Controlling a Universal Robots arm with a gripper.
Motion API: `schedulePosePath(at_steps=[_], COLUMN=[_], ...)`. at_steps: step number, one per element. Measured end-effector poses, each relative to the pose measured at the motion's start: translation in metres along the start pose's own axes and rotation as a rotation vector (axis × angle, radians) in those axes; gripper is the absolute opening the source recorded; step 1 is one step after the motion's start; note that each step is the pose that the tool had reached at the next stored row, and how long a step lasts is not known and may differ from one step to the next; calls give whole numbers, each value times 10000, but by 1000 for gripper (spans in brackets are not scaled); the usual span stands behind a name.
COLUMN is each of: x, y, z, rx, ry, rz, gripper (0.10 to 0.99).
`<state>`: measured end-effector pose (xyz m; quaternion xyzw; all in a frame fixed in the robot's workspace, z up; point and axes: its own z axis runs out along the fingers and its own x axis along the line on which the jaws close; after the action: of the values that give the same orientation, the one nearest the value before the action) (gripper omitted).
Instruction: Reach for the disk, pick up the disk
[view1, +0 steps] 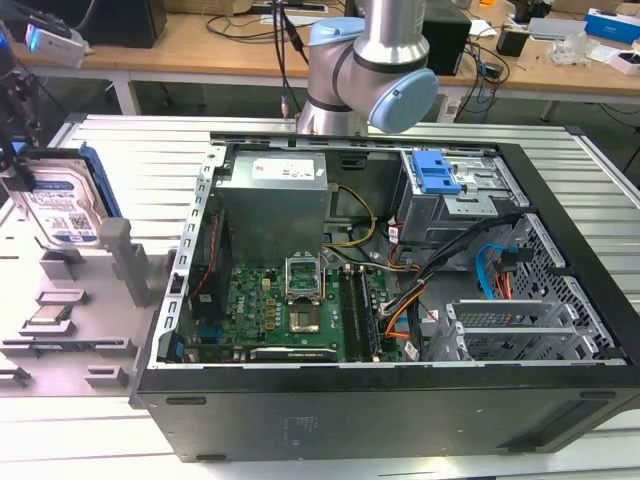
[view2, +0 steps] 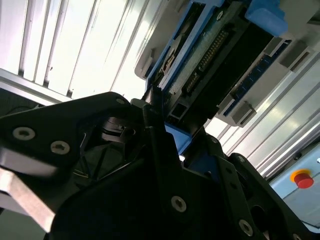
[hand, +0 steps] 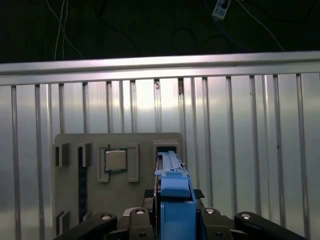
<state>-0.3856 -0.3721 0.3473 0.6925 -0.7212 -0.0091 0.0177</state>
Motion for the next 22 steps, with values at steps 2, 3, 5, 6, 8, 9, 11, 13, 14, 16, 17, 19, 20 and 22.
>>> schedulePosePath(at_steps=[2,3,5,6,8,9,11,13,14,16,17,19,20,22], x=[0,1,1,1,1,1,1,1,1,1,1,1,1,1], y=[1,2,3,4,5,6,7,9,9,11,12,12,13,15], z=[-32,-53,-90,-111,-159,-190,-225,-280,-303,-365,-402,-434,-466,-520], rx=[1,1,1,1,0,0,0,1,1,1,0,1,0,1], ry=[0,0,0,-1,0,0,0,-1,0,-1,0,0,-1,0], rz=[0,0,-1,0,0,0,0,0,0,0,0,0,-1,0], gripper=[369,369,369,369,369,369,369,369,369,369,369,369,369,369])
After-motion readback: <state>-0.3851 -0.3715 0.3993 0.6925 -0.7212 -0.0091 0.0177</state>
